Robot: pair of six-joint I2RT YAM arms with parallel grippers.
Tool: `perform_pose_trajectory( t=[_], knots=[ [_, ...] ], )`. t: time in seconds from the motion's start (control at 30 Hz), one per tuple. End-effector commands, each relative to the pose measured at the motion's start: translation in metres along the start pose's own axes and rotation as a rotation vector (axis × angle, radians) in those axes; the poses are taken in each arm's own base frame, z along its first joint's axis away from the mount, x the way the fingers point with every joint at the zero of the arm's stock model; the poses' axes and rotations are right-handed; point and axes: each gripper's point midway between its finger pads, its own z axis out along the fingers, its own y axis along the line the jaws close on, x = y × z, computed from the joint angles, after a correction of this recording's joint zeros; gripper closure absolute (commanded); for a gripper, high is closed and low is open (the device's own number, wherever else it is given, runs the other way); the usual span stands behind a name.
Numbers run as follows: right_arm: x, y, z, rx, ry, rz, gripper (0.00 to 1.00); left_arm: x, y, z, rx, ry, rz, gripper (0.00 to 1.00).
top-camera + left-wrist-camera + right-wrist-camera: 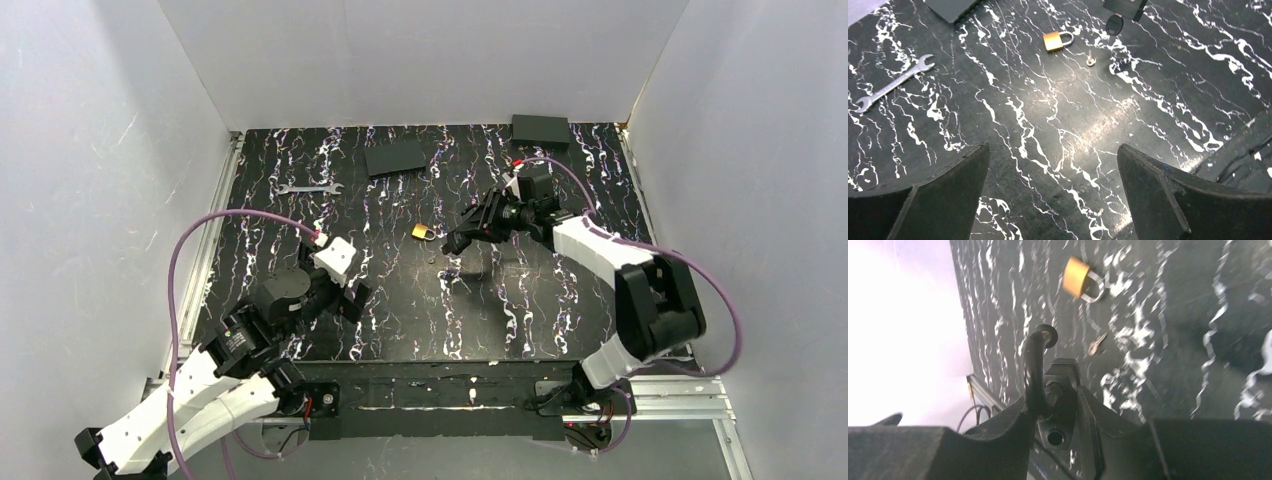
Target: Unlock with the key
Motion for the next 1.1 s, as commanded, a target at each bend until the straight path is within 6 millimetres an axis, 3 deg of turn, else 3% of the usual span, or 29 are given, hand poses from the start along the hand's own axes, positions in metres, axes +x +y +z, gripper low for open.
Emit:
perform_pose_trajectory(
  t=[0.0,0.1,0.23,0.43,0.53,0.57,0.67,0.73,1.07],
  knots=[
    [-0.060,0.019,0.018,-0.149,-0.119,-0.041,0.99,-0.016,0.015,0.002,-0.088,-0.058,-0.034,0.02],
    [-0.085,0.003,0.037,-0.182,-0.132,-0.018,0.99,-0.010,0.015,0.010,-0.116,-0.010,-0.096,0.02],
    [-0.109,-0.014,0.058,-0.224,-0.143,-0.005,0.99,0.005,0.005,0.023,-0.075,0.067,-0.054,0.02],
    [-0.130,-0.051,0.075,-0.236,-0.147,0.016,0.99,0.002,0.001,0.028,-0.056,0.059,-0.048,0.02],
    [-0.134,-0.081,0.080,-0.210,-0.124,0.065,0.99,0.001,0.003,0.027,-0.059,0.048,-0.027,0.02],
    [-0.134,-0.089,0.080,-0.205,-0.119,0.084,0.96,0.001,0.003,0.026,-0.058,0.043,-0.023,0.02],
    [-0.133,-0.115,0.079,-0.150,-0.108,0.123,0.65,0.000,0.004,0.025,-0.059,0.031,-0.018,0.02],
    [-0.134,-0.132,0.075,-0.078,-0.099,0.105,0.52,0.000,0.004,0.025,-0.059,0.028,-0.018,0.02],
    [-0.153,-0.171,0.013,0.234,-0.132,0.120,0.16,0.000,0.003,0.025,-0.056,0.028,-0.014,0.02]
  ],
)
